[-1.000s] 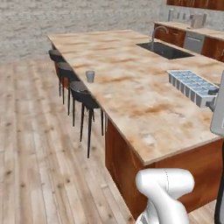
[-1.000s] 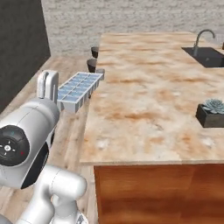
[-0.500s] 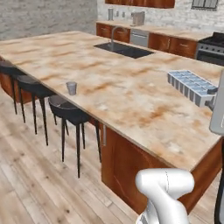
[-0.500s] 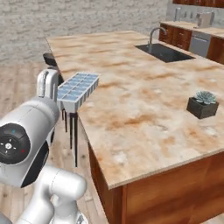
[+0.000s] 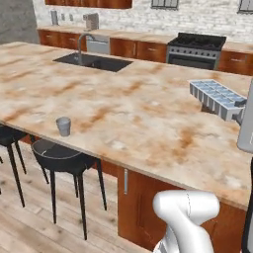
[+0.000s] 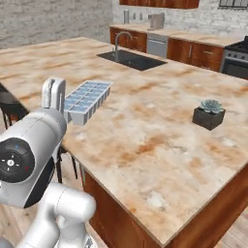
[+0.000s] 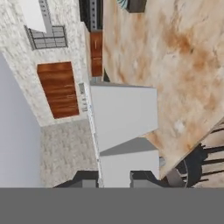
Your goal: Open the freezer door, pick up the ice cube tray from the freezer, and place it on the dining counter.
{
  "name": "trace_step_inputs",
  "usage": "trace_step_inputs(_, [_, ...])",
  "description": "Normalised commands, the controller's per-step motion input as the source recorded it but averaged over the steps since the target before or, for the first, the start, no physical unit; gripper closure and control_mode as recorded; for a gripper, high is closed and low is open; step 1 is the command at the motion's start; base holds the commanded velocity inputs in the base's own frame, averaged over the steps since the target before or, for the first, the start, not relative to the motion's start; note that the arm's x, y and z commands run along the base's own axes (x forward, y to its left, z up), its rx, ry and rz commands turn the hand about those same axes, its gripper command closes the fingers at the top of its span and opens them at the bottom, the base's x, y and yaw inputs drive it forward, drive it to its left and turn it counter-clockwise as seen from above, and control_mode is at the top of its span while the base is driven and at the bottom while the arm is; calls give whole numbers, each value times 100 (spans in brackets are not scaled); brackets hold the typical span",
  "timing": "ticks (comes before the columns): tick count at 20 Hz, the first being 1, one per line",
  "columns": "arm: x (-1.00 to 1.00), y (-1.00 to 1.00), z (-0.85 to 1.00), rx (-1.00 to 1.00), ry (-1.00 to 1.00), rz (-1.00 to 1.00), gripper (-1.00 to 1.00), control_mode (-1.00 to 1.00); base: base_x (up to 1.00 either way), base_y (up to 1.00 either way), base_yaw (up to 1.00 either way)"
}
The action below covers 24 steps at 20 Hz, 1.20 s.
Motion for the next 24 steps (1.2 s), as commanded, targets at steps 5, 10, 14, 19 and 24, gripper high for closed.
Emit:
trace_step_inputs(5, [0,0,0,0,0,0,100,100,4,100,-45])
trace_step_inputs(10, [0,0,0,0,0,0,100,100,3,100,-42])
trace_step_inputs(14, [0,0,0,0,0,0,100,100,32,100,-39])
trace_step_inputs(19, [0,0,0,0,0,0,100,100,52,95,-33])
trace_step_inputs(24, [0,0,0,0,0,0,100,100,62,50,-25])
